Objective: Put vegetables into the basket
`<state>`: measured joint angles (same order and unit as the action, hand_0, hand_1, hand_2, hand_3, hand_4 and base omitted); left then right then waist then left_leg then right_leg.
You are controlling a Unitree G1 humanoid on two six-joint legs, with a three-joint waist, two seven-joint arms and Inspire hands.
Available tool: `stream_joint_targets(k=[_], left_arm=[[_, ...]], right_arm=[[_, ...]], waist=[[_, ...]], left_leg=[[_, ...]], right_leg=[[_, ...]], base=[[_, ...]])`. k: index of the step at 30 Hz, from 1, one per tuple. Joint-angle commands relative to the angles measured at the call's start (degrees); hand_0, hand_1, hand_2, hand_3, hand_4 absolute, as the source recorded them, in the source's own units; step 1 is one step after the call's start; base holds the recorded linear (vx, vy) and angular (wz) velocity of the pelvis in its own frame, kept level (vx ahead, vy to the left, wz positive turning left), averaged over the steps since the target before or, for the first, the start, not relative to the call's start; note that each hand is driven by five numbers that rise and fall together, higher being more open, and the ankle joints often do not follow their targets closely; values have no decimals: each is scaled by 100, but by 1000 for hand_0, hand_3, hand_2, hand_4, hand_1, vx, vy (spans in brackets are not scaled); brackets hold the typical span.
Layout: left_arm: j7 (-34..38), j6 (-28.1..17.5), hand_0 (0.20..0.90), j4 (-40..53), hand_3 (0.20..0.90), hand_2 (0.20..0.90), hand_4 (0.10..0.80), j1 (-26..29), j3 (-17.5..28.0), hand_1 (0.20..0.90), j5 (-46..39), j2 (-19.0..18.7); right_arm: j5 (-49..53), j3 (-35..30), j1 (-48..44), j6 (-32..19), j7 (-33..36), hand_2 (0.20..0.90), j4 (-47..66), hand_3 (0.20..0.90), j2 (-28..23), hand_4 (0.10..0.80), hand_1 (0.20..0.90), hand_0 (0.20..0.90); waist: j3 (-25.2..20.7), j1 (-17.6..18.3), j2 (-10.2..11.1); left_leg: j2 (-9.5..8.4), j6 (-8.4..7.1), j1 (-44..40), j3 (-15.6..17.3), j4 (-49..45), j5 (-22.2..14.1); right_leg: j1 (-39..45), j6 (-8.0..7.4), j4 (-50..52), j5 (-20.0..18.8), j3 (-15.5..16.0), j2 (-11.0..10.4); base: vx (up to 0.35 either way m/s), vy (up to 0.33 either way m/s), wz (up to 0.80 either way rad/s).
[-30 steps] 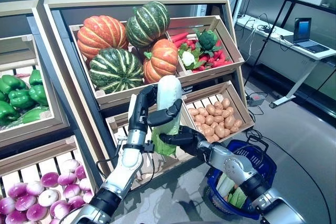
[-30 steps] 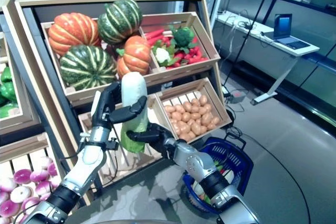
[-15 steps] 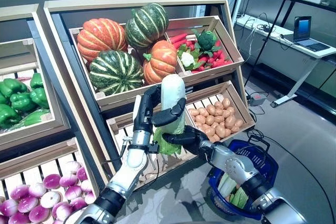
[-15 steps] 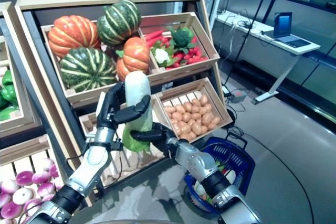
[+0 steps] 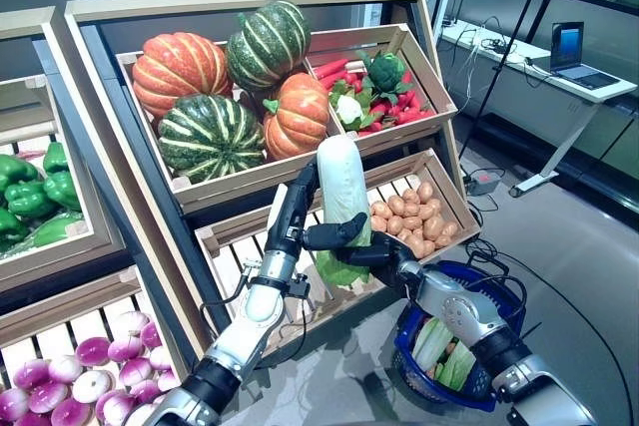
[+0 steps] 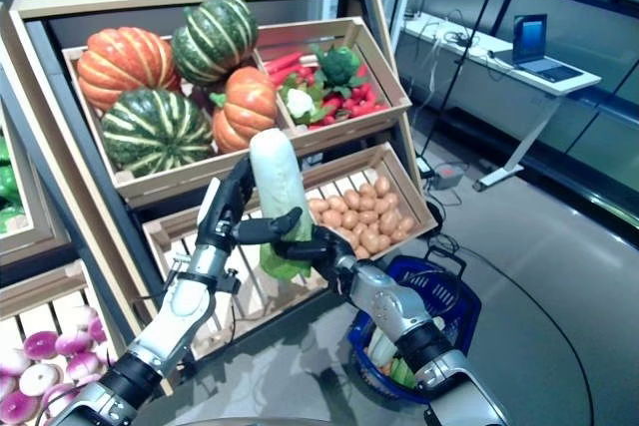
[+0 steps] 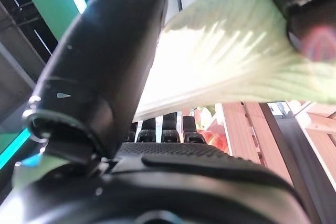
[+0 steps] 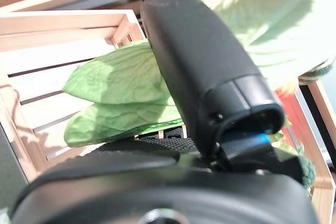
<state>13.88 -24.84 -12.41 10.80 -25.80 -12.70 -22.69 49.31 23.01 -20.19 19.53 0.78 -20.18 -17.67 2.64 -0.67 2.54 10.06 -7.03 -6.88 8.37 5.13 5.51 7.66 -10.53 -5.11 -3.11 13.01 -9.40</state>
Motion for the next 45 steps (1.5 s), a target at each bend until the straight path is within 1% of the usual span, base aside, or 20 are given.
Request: stream_joint_targets(k=[1, 5, 10, 13, 17, 20, 23, 29, 31, 33, 35, 37, 39, 40, 42, 43, 44, 45], left_arm=[[106, -812, 900, 56, 900, 900, 800, 564, 775, 900, 119, -286], [102, -780, 900, 26, 900, 900, 800, 438, 1048, 900, 87, -395], [151, -774, 900, -134, 900, 900, 800, 367, 1232, 900, 180, -432], [118, -678, 900, -267, 900, 900, 800, 300, 1375, 900, 148, -487], [80, -641, 900, -522, 900, 900, 800, 230, 1561, 900, -23, -513], [32, -548, 900, -693, 900, 900, 800, 142, 1741, 900, -234, -485], [61, -561, 900, -818, 900, 900, 800, 81, 1868, 900, -172, -438], [307, -300, 900, -838, 900, 900, 800, 38, 1954, 900, -15, -453], [310, -262, 900, -831, 900, 900, 800, 59, 1956, 900, -40, -460], [302, -225, 900, -747, 900, 900, 800, 227, 1879, 900, -160, -562], [409, -193, 900, -860, 900, 900, 800, 613, 1699, 900, -197, -650], [488, -155, 900, -932, 900, 900, 800, 899, 1537, 900, -345, -712], [480, -203, 900, -935, 900, 900, 800, 1023, 1418, 900, -484, -696], [511, -197, 900, -930, 900, 900, 800, 1084, 1348, 900, -528, -675], [517, -201, 900, -980, 900, 900, 800, 1177, 1255, 900, -625, -631], [526, -209, 900, -1009, 900, 900, 800, 1196, 1209, 900, -658, -607], [524, -255, 900, -1076, 900, 900, 800, 1250, 1122, 900, -734, -556], [501, -280, 900, -1112, 900, 900, 800, 1273, 1082, 900, -779, -532]], right_arm=[[7, -1054, -366, -920, -76, 300, -151, 300, -449, 400, 300, 300], [65, -1368, -25, -1031, -166, 300, -354, 300, -703, 400, 300, 300], [87, -1691, 272, -1132, -230, 300, -530, 300, -881, 400, 300, 300], [193, -1928, 471, -1268, -234, 300, -604, 300, -985, 400, 300, 300], [231, -2139, 672, -1389, -240, 300, -696, 300, -1012, 400, 300, 300], [212, -2281, 805, -1366, -239, 300, -815, 300, -1044, 400, 300, 300], [158, -2335, 908, -1361, -235, 300, -964, 300, -1044, 400, 300, 300], [92, -2444, 925, -1339, -77, 300, -1434, 300, -1065, 400, 300, 300], [128, -2467, 845, -1378, 0, 300, -1651, 300, -1057, 400, 300, 300], [213, -2490, 661, -1484, 59, 300, -1898, 300, -1068, 400, 300, 300], [408, -2440, 263, -1680, 80, 300, -2417, 300, -1105, 400, 300, 300], [593, -2379, -103, -1787, 162, 300, -2787, 300, -1179, 400, 300, 300], [674, -2405, -390, -1855, 170, 300, -3111, 300, -1255, 400, 300, 300], [721, -2403, -531, -1894, 177, 300, -3279, 300, -1299, 400, 300, 300], [741, -2432, -775, -1943, 128, 300, -3597, 300, -1390, 400, 300, 300], [761, -2442, -851, -1950, 101, 300, -3697, 300, -1424, 400, 300, 300], [799, -2443, -1010, -1957, 40, 300, -3873, 300, -1506, 400, 300, 300], [823, -2449, -1090, -1929, 4, 300, -3971, 300, -1559, 400, 300, 300]], waist=[[-114, 12, 61], [-77, 47, 57], [-46, 94, 52], [-30, 123, 46], [-12, 158, 35], [-13, 174, 34], [-21, 182, 36], [40, 164, 37], [151, 142, 19], [437, 73, -1], [777, 2, 24], [1076, -39, 37], [1299, -69, 2], [1392, -92, -18], [1519, -116, -78], [1569, -132, -100], [1647, -156, -140], [1682, -165, -162]], left_leg=[[-78, 13, -175, 155, -12, -621], [-63, 20, -177, 207, -12, -620], [-52, 26, -164, 256, -12, -616], [-60, 32, -159, 284, -12, -615], [-58, 32, -162, 334, -12, -618], [-63, 38, -173, 360, -12, -621], [-59, 39, -175, 388, -12, -614], [-55, 73, -193, 462, -12, -586], [-36, 99, -165, 484, -103, -545], [44, 101, 259, 360, -742, -670], [132, 79, 810, 212, -1523, -907], [208, 62, 1286, 136, -2223, -1152], [326, 52, 1716, 126, -2833, -1358], [348, 35, 1945, 68, -3133, -1461], [376, 85, 2306, 12, -3617, -1686], [382, 98, 2403, -8, -3747, -1742], [379, 139, 2623, -40, -4075, -1906], [380, 161, 2740, -56, -4261, -2010]], right_leg=[[68, 185, 11, 101, -34, 21], [49, 182, 11, 90, -51, 33], [25, 174, 11, 78, -67, 24], [12, 169, 11, 72, -79, 19], [-4, 159, 11, 69, -75, 3], [3, 156, 11, 76, -85, 5], [-5, 156, 11, 67, -81, 4], [-10, 177, 50, 75, -61, 6], [-125, 204, 385, 193, -83, -3], [-589, 248, 1165, 471, -139, -55], [-1032, 255, 1745, 635, -161, -153], [-1347, 294, 2236, 809, -147, -258], [-1647, 399, 2779, 1020, -74, -393], [-1793, 434, 3022, 1102, -58, -466], [-2110, 491, 3556, 1290, -53, -601], [-2208, 510, 3732, 1337, -41, -654], [-2437, 543, 4138, 1490, -35, -743], [-2559, 562, 4350, 1583, -40, -785]], base=[[-20, 11, -4], [0, 0, 0], [0, 0, 0], [-15, -7, -3], [-18, -5, -12], [-2, -1, -3], [8, -2, -5], [11, -5, -4], [-62, -8, -1], [-260, -65, -8], [-331, -116, -10], [-309, -89, 1], [-281, -36, -1], [-231, -7, 10], [-176, 18, 13], [-159, 31, 13], [-125, 24, 8], [-129, 19, 17]])
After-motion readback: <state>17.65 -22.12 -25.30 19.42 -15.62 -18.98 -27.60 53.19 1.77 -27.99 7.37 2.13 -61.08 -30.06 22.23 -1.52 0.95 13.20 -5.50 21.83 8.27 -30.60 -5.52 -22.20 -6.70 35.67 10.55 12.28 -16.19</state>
